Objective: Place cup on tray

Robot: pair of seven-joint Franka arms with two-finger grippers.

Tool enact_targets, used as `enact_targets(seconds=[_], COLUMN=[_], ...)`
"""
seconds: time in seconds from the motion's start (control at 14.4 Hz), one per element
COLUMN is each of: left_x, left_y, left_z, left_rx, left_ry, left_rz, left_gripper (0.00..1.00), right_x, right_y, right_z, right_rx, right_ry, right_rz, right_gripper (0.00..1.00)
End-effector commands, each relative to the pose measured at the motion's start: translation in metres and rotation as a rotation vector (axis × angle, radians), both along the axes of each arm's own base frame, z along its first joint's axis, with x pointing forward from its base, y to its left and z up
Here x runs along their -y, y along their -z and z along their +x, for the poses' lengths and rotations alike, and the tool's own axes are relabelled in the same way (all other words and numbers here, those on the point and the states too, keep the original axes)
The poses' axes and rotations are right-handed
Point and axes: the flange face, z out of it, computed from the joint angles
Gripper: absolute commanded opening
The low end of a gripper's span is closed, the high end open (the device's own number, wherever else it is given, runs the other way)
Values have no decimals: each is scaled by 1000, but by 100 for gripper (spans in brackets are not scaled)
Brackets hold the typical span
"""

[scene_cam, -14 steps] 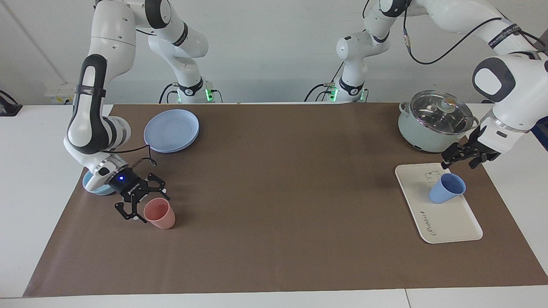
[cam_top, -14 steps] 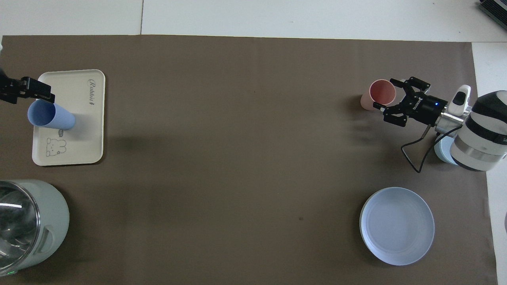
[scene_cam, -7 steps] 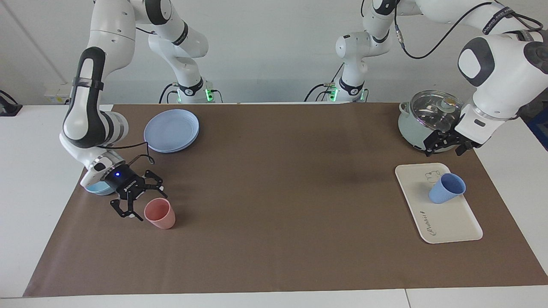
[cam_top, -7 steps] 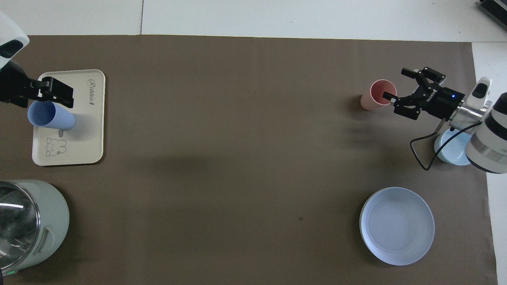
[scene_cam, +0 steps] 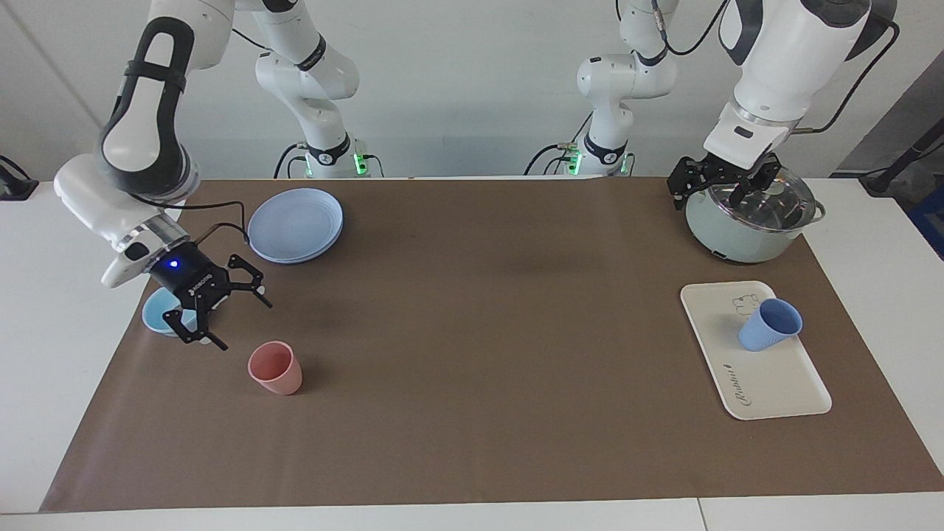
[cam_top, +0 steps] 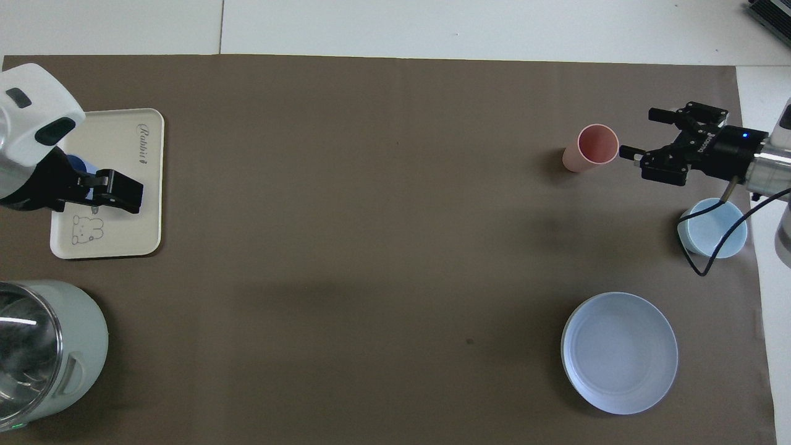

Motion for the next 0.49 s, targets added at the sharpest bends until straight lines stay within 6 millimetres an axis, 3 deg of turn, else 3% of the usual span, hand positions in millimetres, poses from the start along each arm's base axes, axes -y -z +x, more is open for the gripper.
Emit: enact_targets(seconds=[0.0,0.07,0.35,0.42], left_x=[-13,-16,-19,-19], left_y=[3,1,-7,-9], left_z=[-6,-6,-10,-10], left_rx=[27,29,31,36], left_ry=[-28,-39,-43,-43], left_rz=[-37,-61,-65,-66], left_gripper=[100,100,100,100], right_x=[-24,-35,-50,-63], right_y=[-42,-50,-87,-91], right_z=[-10,-12,-28,-33], right_rx=[-70,-112,-255,-297], right_ry=[56,73,238,265], right_rz=[-120,-163,-267,-322], right_gripper=[100,100,100,100])
